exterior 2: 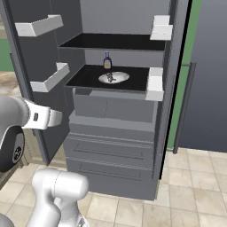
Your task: Retrieve the fish from the fridge and place it on the saucepan with marinade on the stove.
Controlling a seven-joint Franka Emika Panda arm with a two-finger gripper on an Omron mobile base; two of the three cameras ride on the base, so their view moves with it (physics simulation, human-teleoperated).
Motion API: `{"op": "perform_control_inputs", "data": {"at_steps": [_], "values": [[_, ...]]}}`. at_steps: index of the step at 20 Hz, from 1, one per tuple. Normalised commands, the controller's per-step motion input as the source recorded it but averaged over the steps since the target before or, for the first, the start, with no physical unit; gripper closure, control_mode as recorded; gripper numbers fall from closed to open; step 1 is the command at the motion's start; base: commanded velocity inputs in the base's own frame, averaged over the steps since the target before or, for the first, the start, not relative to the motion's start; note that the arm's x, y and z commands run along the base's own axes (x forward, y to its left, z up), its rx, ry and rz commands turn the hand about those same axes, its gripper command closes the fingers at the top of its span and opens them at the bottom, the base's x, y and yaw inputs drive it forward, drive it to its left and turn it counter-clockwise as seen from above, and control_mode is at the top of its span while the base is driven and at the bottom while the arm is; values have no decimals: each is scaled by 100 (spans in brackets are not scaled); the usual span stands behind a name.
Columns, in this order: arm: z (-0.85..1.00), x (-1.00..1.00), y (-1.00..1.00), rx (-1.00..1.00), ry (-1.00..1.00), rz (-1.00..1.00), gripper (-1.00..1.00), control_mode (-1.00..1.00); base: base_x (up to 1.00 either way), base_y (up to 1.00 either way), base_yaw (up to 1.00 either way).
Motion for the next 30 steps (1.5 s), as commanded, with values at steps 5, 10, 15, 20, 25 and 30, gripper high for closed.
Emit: {"op": "perform_control_inputs", "data": {"at_steps": [5, 10, 15, 20, 25, 30], "values": [[0, 0, 0, 0, 0, 0, -100, 100, 0, 0, 0], [0, 0, 0, 0, 0, 0, -100, 100, 0, -21, 0], [0, 0, 0, 0, 0, 0, -100, 100, 0, -32, 0], [0, 0, 0, 0, 0, 0, -100, 100, 0, -25, 0], [0, 0, 0, 0, 0, 0, -100, 100, 4, 0, 0], [0, 0, 0, 0, 0, 0, -100, 100, 35, -1, 0]]}}
